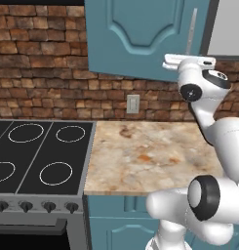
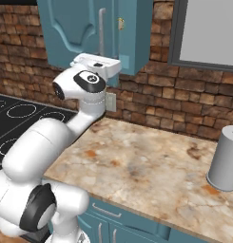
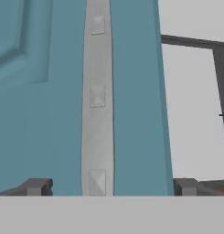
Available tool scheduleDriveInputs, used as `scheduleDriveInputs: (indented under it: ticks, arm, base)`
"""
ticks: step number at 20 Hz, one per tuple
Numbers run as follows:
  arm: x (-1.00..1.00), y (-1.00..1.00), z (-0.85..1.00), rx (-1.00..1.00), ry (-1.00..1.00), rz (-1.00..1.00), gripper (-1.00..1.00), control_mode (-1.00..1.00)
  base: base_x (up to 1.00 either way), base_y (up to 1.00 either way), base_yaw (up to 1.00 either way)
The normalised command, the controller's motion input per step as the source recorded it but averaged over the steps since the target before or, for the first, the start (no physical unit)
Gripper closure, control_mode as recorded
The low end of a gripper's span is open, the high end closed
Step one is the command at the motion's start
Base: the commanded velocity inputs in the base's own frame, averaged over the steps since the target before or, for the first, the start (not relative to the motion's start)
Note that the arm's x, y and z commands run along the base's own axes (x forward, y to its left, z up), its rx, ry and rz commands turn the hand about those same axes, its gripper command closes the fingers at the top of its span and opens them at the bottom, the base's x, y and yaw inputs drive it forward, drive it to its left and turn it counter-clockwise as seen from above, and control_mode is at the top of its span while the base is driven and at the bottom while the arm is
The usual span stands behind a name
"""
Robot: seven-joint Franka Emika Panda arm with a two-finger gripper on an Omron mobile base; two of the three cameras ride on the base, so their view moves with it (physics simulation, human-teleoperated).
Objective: Pick up the dish brush and dish brush from the sink, and place them back in the cabinet, and close the cabinet door.
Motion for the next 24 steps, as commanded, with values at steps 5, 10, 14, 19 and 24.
scheduleDriveInputs:
  ticks: [5,10,14,19,24]
  arm:
    - [0.55,-0.15,-0.15,0.00,0.00,0.09,-1.00,-1.00]
    - [0.52,-0.12,-0.14,0.00,0.00,0.08,-1.00,-1.00]
    - [0.48,-0.06,-0.09,0.00,0.00,0.07,-1.00,-1.00]
    - [0.42,-0.01,-0.10,0.00,0.00,0.06,-1.00,-1.00]
    - [0.38,0.00,-0.11,0.00,0.00,0.04,-1.00,-1.00]
  base:
    - [0.00,0.00,0.00]
    - [0.00,0.00,0.00]
    - [0.00,0.00,0.00]
    - [0.00,0.00,0.00]
    - [0.00,0.00,0.00]
